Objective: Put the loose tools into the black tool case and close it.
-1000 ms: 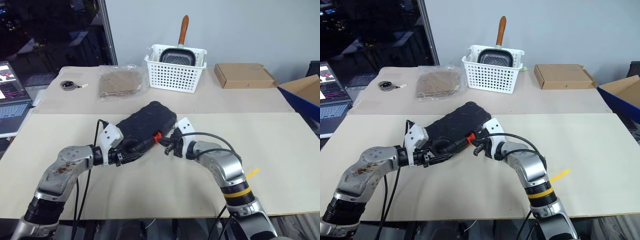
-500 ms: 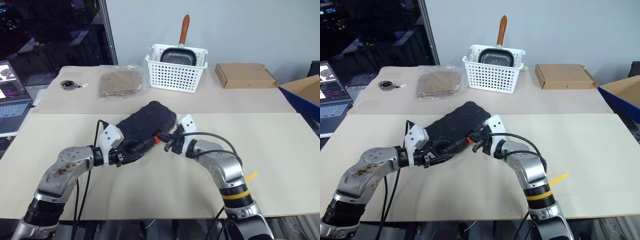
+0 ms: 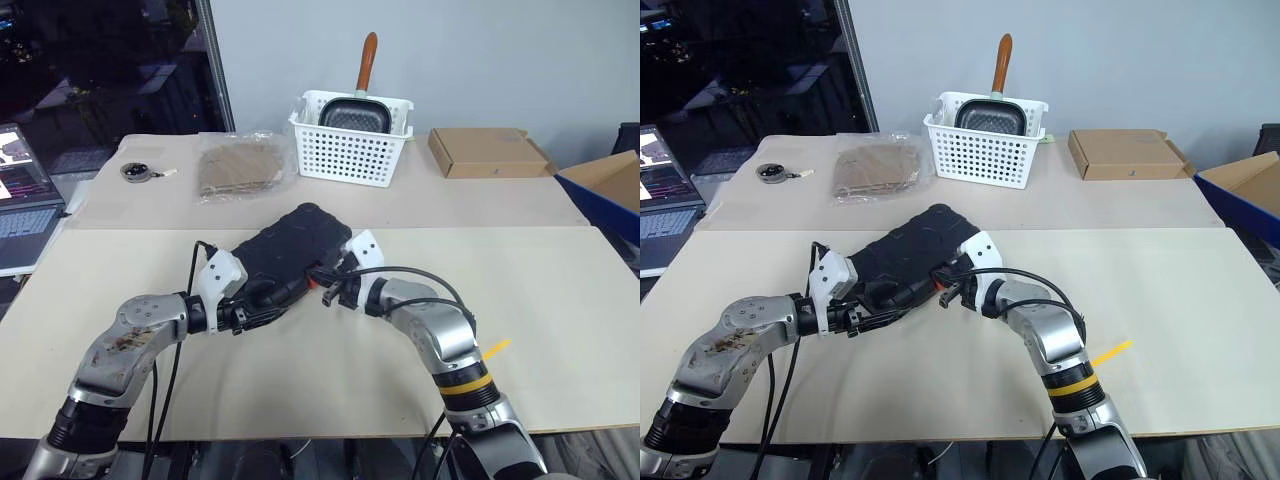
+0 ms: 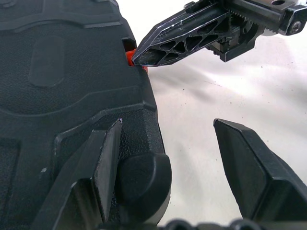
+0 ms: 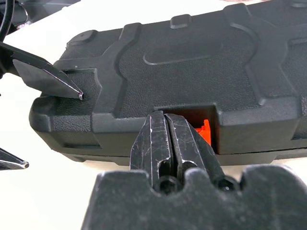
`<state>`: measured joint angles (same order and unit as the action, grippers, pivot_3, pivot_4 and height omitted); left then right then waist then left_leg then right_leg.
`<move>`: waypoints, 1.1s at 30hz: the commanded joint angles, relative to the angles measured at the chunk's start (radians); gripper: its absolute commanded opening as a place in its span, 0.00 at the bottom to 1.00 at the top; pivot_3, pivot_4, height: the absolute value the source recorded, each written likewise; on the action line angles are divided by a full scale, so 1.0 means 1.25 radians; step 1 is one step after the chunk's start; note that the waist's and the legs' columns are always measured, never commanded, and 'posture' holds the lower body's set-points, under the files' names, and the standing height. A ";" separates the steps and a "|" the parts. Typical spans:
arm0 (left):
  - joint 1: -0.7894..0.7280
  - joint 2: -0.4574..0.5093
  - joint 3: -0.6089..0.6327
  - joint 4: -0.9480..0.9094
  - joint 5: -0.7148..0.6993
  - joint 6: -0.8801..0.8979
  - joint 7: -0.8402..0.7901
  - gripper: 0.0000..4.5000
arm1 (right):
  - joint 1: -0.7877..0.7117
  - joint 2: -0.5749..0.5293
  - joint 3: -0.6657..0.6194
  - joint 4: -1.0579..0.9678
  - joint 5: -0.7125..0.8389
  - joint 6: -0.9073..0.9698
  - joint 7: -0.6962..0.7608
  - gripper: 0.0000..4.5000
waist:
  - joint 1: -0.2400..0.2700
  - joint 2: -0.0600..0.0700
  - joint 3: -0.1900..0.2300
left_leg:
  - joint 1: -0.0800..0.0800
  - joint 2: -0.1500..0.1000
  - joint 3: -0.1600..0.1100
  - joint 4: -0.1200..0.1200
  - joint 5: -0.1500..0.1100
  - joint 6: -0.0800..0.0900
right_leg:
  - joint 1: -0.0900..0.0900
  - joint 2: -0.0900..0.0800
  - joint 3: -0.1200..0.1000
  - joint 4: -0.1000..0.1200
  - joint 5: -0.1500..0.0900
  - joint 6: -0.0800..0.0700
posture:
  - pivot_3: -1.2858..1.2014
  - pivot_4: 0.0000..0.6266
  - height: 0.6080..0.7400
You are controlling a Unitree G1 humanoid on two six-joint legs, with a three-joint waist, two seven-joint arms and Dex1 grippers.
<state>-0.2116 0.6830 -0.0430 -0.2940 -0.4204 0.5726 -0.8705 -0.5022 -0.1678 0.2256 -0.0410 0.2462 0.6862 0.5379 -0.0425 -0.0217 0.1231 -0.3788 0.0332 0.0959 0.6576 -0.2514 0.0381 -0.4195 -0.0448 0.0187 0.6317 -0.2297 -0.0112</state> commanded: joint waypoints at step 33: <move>0.506 0.030 0.471 -0.264 -0.260 -0.056 -0.051 1.00 | 0.602 -0.470 -0.485 -0.358 0.153 -0.362 0.376 0.99 | 0.026 -0.002 -0.003 | 0.004 0.001 0.001 -0.010 -0.002 -0.001 | 0.002 -0.001 0.001 -0.007 -0.009 0.002 | 0.52 0.24 1.00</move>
<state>0.4127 0.7193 0.5074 -0.5961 -0.7306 0.5257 -0.9235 0.2476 -0.7430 -0.3401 -0.4898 0.4175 0.2751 0.9902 -0.0103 -0.0248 0.1194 -0.3726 0.0340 0.0967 0.6455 -0.2543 0.0362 -0.4174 -0.0459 0.0196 0.6246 -0.2418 -0.0097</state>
